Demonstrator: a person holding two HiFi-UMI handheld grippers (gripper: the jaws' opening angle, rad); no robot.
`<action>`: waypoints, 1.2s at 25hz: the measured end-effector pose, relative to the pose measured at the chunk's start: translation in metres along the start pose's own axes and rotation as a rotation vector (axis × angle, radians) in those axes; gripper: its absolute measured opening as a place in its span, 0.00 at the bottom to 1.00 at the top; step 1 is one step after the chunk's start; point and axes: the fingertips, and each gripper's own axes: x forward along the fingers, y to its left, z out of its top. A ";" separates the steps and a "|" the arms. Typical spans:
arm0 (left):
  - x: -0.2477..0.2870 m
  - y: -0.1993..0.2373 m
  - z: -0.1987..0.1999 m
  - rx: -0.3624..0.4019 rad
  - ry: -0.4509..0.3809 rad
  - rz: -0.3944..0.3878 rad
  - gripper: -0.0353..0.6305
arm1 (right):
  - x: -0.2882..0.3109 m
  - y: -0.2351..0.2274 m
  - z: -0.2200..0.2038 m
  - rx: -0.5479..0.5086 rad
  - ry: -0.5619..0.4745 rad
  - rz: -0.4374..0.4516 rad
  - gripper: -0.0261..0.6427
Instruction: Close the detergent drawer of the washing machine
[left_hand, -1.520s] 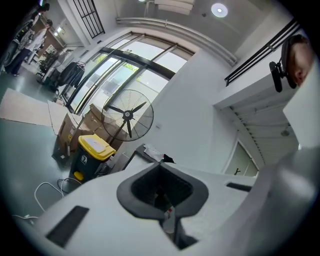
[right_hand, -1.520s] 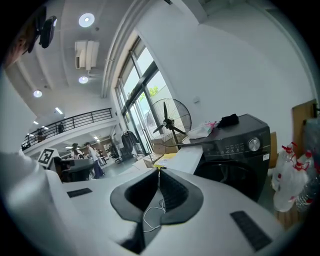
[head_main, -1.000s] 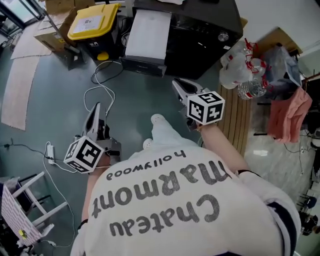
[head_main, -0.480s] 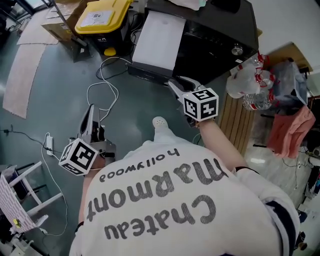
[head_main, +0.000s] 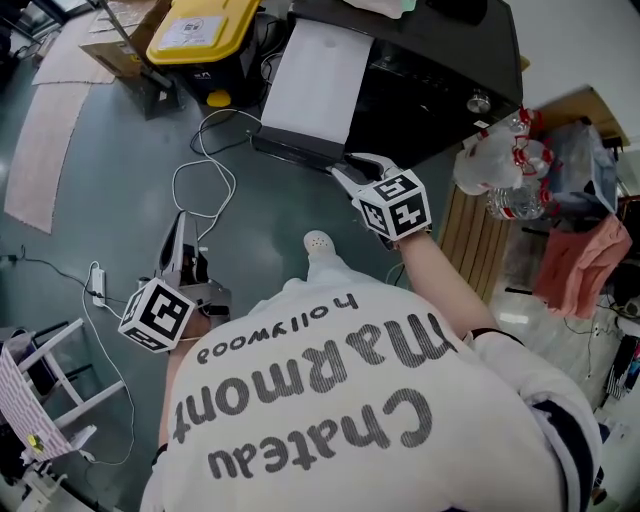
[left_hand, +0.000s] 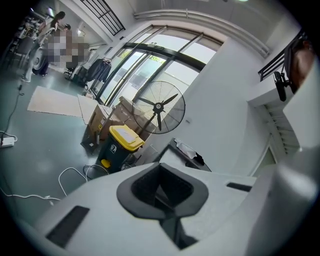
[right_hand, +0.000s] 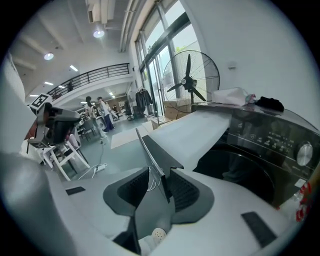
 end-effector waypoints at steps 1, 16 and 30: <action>-0.001 0.001 -0.001 -0.002 0.001 0.003 0.06 | 0.001 0.002 -0.001 -0.012 0.005 0.005 0.26; -0.012 0.007 0.003 0.000 -0.042 0.052 0.06 | 0.016 0.009 -0.006 -0.079 0.026 0.067 0.17; -0.026 0.022 0.021 -0.011 -0.102 0.070 0.06 | 0.018 0.021 0.001 -0.123 0.060 0.074 0.14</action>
